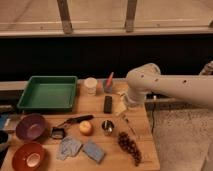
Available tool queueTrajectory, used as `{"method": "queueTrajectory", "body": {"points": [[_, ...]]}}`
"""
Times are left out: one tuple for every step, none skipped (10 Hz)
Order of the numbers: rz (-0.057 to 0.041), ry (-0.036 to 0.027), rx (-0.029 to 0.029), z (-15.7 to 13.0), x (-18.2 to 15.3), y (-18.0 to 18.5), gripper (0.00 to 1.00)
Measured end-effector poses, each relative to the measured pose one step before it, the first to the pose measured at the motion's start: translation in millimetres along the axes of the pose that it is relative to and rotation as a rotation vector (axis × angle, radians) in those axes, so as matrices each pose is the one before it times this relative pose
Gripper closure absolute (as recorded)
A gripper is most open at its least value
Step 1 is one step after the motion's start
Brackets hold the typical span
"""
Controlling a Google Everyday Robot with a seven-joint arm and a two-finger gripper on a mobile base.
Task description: Place towel in metal cup
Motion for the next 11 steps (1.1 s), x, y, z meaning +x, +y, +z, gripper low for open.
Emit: {"method": "queueTrajectory", "body": {"points": [[-0.00008,0.00007,-0.00006,0.03,-0.03,0.07,0.2],[-0.00004,-0.00003,0.00004,-0.01,0.0,0.0,0.2],[0.00007,0.00001,-0.00005,0.01,-0.01,0.0,0.2],[0.00001,-0.00004,0.00006,-0.03,0.0,-0.01,0.2],[-0.00006,0.00004,-0.00001,0.0,0.0,0.02,0.2],[-0.00102,-0.00006,0.00121,-0.13,-0.6,-0.18,0.2],[-0.01168,0.00064,-0.00223,0.79,-1.22,1.11,0.2],[-0.0229,0.00198,-0.00335,1.4,-2.46,4.89,0.2],[-0.02666,0.00158,-0.00336,2.45,-6.13,9.43,0.2],[-0.03374,0.00374,-0.00396,3.79,-8.74,13.41,0.2],[-0.05694,0.00553,-0.00745,6.39,-18.14,26.45,0.2]]}}
